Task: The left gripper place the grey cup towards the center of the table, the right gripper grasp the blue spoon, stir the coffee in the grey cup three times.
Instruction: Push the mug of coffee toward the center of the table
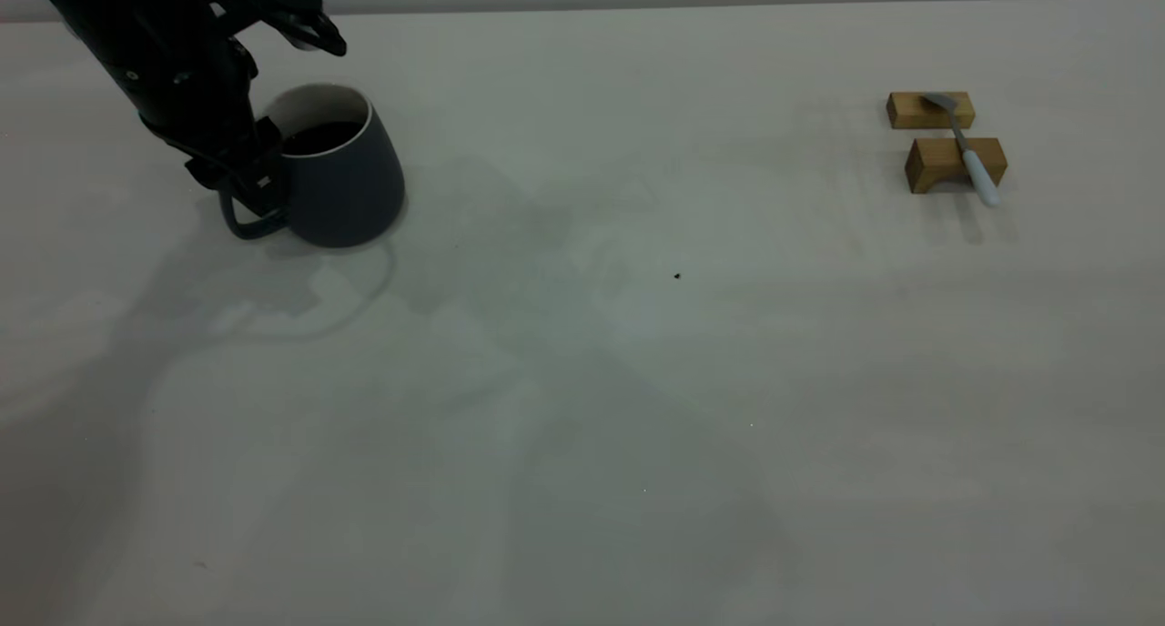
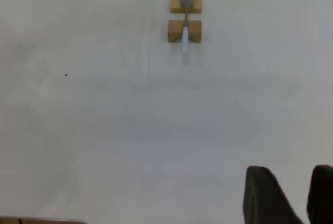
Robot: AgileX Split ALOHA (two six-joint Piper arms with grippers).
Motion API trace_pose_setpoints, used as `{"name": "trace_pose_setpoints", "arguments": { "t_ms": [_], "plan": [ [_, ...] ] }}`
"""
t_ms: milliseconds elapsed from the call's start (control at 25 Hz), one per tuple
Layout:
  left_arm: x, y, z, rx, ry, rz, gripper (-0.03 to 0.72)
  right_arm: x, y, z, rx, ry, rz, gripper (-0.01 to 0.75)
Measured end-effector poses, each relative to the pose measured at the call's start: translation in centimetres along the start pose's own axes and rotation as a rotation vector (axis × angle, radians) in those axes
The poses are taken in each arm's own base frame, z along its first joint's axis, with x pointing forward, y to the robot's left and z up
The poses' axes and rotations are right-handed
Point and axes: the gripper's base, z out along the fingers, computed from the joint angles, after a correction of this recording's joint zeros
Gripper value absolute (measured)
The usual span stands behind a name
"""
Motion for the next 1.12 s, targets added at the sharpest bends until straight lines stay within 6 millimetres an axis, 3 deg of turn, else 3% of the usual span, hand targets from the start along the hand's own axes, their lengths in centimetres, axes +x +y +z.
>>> {"name": "trace_pose_setpoints", "arguments": {
  "t_ms": [280,680,1120],
  "plan": [
    [0.0,0.1,0.2,-0.007,-0.006,0.006,0.21,0.0,0.0,0.0,-0.001,0.0,0.0,0.242],
    [-1.4,-1.5,0.2,-0.003,-0.019,0.056,0.206,0.0,0.0,0.0,-0.001,0.0,0.0,0.242],
    [-5.5,-7.4,0.1,0.027,-0.051,0.222,0.206,0.0,0.0,0.0,-0.002,0.0,0.001,0.242]
  ]
}}
